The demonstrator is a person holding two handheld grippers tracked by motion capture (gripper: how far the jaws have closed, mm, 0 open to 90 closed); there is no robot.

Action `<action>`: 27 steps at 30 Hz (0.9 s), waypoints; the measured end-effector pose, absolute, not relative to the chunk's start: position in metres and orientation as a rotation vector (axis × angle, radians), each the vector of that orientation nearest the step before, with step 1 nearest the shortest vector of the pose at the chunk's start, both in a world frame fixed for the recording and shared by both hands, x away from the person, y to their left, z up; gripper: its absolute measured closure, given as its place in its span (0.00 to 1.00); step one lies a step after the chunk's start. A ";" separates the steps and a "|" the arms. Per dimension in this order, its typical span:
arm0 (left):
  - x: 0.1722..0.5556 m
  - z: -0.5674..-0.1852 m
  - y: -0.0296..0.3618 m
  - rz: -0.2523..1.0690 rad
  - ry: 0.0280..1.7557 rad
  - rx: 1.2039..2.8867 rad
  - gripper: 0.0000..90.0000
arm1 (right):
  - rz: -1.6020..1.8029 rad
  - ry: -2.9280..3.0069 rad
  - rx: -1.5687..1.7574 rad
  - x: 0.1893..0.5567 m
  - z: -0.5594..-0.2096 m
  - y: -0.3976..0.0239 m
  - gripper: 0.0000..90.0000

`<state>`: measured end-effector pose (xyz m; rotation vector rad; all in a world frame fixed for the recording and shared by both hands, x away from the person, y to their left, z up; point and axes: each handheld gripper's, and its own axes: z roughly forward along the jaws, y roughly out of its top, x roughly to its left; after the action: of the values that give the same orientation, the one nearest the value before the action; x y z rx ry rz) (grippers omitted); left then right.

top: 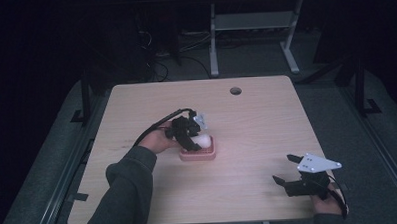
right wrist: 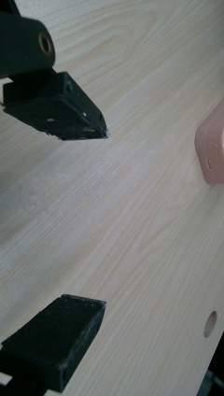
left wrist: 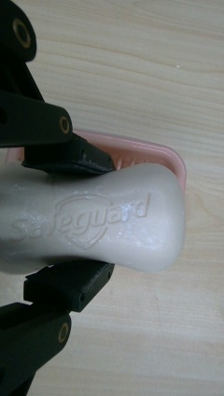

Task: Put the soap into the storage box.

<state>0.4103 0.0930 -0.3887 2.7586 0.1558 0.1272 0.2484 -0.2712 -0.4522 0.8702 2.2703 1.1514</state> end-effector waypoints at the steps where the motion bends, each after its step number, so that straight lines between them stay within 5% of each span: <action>1: 0.411 -0.390 0.093 0.128 0.153 2.763 0.55 | 1.151 2.270 0.870 0.248 -0.452 -0.271 0.15; 27: 0.422 -0.409 0.084 0.121 0.157 2.810 0.55 | 1.157 2.277 0.870 0.249 -0.452 -0.270 0.15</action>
<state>0.4216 0.0836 -0.4085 2.8097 0.1567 0.1215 0.2488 -0.2701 -0.4525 0.8698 2.2768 1.1571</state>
